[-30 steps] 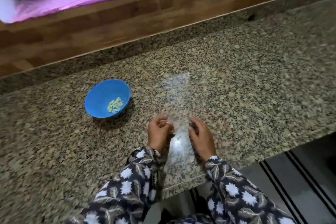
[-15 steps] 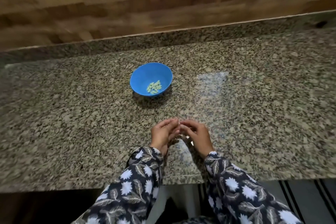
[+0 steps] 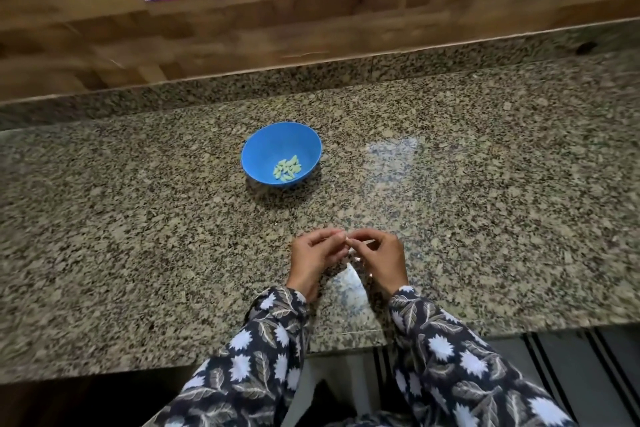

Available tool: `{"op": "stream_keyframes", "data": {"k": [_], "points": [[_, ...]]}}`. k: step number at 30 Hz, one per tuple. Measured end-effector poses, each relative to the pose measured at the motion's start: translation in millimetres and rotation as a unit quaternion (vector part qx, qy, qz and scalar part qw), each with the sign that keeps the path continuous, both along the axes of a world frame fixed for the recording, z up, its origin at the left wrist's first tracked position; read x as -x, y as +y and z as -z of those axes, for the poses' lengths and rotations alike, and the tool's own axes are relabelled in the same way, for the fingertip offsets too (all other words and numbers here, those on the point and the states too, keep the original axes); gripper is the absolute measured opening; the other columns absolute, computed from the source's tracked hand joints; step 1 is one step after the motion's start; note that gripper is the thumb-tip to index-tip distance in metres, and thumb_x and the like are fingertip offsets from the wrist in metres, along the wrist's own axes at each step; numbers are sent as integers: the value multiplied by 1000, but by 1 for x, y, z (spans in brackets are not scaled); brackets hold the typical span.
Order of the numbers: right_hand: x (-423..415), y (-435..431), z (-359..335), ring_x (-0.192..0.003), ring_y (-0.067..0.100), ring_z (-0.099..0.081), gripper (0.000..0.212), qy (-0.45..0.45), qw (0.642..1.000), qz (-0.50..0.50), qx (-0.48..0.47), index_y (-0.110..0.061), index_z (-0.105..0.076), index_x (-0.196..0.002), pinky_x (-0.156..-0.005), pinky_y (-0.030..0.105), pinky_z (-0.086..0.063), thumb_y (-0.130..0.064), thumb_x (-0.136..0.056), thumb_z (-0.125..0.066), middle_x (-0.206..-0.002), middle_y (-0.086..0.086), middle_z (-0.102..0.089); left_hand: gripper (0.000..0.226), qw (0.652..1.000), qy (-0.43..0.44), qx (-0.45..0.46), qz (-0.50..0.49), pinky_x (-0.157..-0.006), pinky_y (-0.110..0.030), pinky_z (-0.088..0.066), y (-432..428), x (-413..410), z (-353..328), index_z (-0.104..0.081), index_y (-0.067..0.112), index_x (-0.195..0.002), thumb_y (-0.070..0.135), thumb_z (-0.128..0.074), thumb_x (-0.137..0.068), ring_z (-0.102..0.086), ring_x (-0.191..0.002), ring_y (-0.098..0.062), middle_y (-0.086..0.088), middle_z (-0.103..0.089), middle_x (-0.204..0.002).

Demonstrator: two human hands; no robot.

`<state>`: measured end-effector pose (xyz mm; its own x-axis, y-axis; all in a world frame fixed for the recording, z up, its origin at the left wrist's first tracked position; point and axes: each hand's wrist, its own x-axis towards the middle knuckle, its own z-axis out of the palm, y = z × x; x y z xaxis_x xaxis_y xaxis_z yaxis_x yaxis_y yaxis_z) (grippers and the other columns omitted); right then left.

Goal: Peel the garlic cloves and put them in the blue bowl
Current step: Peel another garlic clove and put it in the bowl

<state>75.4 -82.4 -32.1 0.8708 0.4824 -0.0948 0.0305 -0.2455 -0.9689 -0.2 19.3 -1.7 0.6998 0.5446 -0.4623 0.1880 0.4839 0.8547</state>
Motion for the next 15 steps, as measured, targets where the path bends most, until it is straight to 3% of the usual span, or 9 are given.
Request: {"op": "stream_keyframes", "data": {"k": [3,6,7,9,11,13,15], "points": [[1,-4,-3,-74,11,-66,16,-45,998,-30,17,-22,-71,-80,-74,34,-56,-7,-76,-72,-79,-5,-70,18,999,21,-29,34,-70,-25,-58,7,0,0,-66,-5,-94,-7,-69,-76,-70,-84,-27,-19,-70,-96],[-1,-8,-2,-95,12,-63,24,-165,977,-34,131,-17,-66,-109,-86,29,-52,-21,-85,-62,-108,0,-67,16,987,78,-127,55,-64,-21,-55,20,-4,5,-70,2,-92,-2,-71,-76,-69,-78,-19,-15,-71,-94],[-4,-10,1,-111,13,-56,35,-212,958,-50,186,-20,-57,-121,-98,31,-45,-32,-89,-54,-125,-1,-59,16,977,104,-177,63,-63,-20,-55,25,-6,7,-71,3,-92,1,-72,-77,-69,-77,-18,-14,-71,-93],[-6,-14,10,-138,11,-21,59,-255,910,-120,303,-27,-28,-142,-116,40,-16,-53,-89,-29,-150,-5,-22,14,956,132,-247,85,-61,-21,-55,28,-11,11,-71,5,-93,3,-71,-79,-68,-76,-16,-10,-71,-90],[-6,-21,23,-141,8,8,74,-267,869,-167,381,-30,3,-146,-115,40,7,-67,-82,-1,-151,-7,11,11,942,135,-290,105,-66,-24,-57,23,-17,13,-70,9,-90,6,-71,-79,-68,-77,-17,-7,-71,-86],[-4,-26,30,-140,9,16,76,-277,853,-174,407,-31,16,-141,-113,39,14,-69,-76,14,-150,-8,21,10,912,143,-358,139,-73,-23,-55,18,-22,16,-72,15,-88,12,-73,-79,-67,-79,-11,1,-71,-84],[-3,-26,30,-140,8,17,71,-278,850,-173,412,-31,18,-140,-112,38,16,-67,-79,10,-150,-8,22,11,890,143,-397,172,-74,-20,-55,14,-22,17,-73,17,-90,15,-73,-79,-66,-80,-7,4,-71,-85]]}}
